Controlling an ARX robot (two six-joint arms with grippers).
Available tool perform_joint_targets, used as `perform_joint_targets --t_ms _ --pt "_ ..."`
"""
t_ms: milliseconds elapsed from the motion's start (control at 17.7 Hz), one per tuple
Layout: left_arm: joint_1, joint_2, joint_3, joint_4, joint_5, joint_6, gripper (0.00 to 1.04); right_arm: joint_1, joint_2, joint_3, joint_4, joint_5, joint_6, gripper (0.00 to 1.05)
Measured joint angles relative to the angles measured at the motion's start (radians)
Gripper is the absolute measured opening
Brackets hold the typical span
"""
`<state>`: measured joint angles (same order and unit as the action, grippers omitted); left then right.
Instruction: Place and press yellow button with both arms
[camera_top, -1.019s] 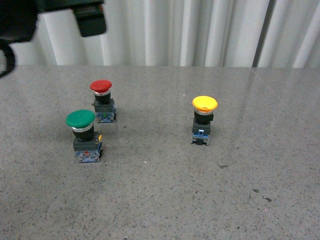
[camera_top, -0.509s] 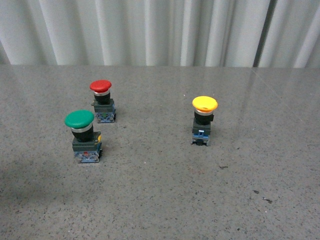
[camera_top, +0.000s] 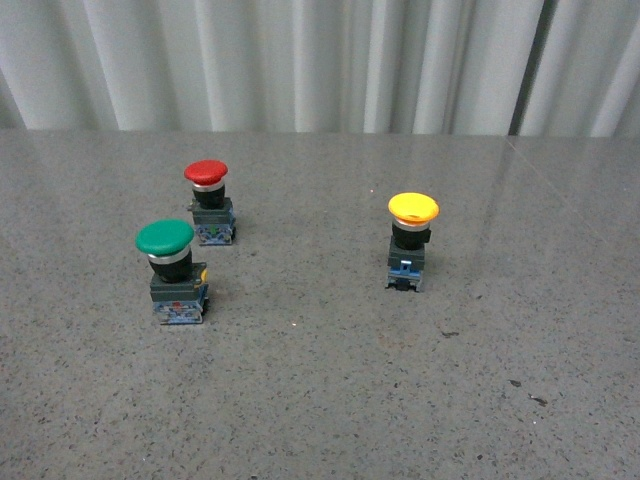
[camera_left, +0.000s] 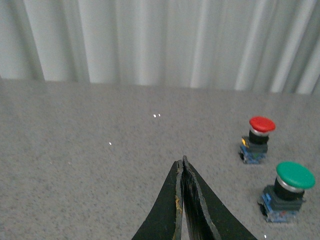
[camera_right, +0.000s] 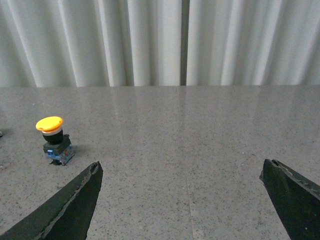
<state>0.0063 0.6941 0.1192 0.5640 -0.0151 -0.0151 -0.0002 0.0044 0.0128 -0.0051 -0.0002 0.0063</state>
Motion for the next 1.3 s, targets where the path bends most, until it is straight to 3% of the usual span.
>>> perform_joint_targets --t_ms 623,1302 --pt "-0.009 -0.248 -0.104 -0.119 0.016 0.001 0.02 0.000 0.000 0.000 0.000 0.000 0.000 0.98" --pt "-0.009 -0.505 -0.105 -0.375 0.015 0.001 0.02 0.000 0.000 0.000 0.000 0.000 0.000 0.98"
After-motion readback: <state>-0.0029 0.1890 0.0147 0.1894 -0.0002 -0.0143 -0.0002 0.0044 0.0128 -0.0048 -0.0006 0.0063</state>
